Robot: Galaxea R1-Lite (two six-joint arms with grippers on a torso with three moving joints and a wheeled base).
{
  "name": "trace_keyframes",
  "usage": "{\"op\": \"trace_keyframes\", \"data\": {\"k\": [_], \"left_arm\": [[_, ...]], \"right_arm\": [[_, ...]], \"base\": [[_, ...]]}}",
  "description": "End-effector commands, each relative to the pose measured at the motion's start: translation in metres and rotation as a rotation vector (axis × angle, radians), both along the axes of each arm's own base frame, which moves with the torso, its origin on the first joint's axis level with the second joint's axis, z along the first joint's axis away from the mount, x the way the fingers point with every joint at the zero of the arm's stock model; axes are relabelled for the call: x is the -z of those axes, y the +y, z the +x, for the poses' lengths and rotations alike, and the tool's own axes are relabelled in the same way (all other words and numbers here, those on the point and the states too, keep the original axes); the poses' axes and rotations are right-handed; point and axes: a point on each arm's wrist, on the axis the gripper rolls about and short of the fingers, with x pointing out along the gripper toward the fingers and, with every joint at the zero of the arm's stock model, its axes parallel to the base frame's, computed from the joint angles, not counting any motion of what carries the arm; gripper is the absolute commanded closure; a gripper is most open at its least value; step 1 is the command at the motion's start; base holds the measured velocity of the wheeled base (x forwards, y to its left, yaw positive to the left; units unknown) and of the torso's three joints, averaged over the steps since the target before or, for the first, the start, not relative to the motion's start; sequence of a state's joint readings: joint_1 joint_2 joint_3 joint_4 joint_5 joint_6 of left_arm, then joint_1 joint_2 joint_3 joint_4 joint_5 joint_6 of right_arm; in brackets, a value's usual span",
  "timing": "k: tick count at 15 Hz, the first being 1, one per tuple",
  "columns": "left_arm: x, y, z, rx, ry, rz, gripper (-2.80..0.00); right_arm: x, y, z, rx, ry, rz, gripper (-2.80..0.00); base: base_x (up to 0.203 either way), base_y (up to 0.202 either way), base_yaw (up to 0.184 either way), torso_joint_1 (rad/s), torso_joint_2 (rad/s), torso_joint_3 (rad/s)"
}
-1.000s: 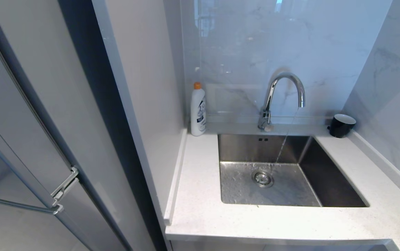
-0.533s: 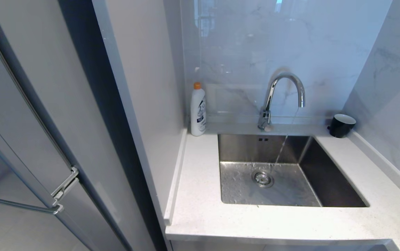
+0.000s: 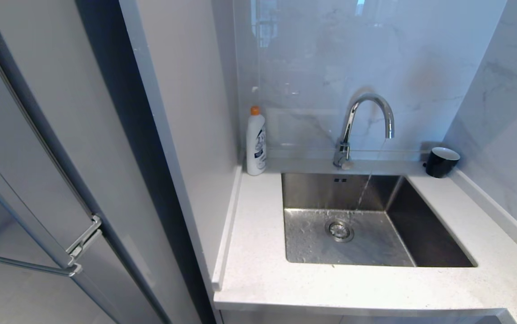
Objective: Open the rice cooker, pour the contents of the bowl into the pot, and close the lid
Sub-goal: Pick up the bowl on the table
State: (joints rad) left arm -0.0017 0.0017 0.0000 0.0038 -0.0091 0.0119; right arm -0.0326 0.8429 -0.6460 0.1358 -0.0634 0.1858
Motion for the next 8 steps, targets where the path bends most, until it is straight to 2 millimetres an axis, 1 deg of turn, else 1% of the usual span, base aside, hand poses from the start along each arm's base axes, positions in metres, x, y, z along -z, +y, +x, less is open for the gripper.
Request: {"op": "trace_keyframes", "data": {"k": [1,2,3,4,6,8], "left_arm": [[0.0,0.0,0.0,-0.002,0.001,0.0,0.0],[0.0,0.0,0.0,-0.003,0.002,-0.001,0.0],[0.0,0.0,0.0,-0.003,0.001,-0.001,0.0],[0.0,0.0,0.0,-0.003,0.001,-0.001,0.0],[0.0,0.0,0.0,-0.003,0.001,-0.001,0.0],[0.0,0.0,0.0,-0.003,0.002,-0.001,0.0]], "right_arm": [[0.019,-0.009,0.082,0.068,0.299,0.057,0.0],[0.028,-0.016,0.097,0.112,0.372,0.082,0.0],[0.036,-0.028,0.107,0.175,0.426,0.109,0.0],[0.041,-0.041,0.111,0.236,0.456,0.135,0.0],[0.048,-0.066,0.107,0.323,0.493,0.155,0.0],[0.051,-0.092,0.096,0.394,0.518,0.161,0.0]], "base": [[0.0,0.0,0.0,0.0,0.0,0.0],[0.0,0.0,0.0,0.0,0.0,0.0],[0.0,0.0,0.0,0.0,0.0,0.0],[0.0,0.0,0.0,0.0,0.0,0.0],[0.0,0.0,0.0,0.0,0.0,0.0],[0.0,0.0,0.0,0.0,0.0,0.0]]}}
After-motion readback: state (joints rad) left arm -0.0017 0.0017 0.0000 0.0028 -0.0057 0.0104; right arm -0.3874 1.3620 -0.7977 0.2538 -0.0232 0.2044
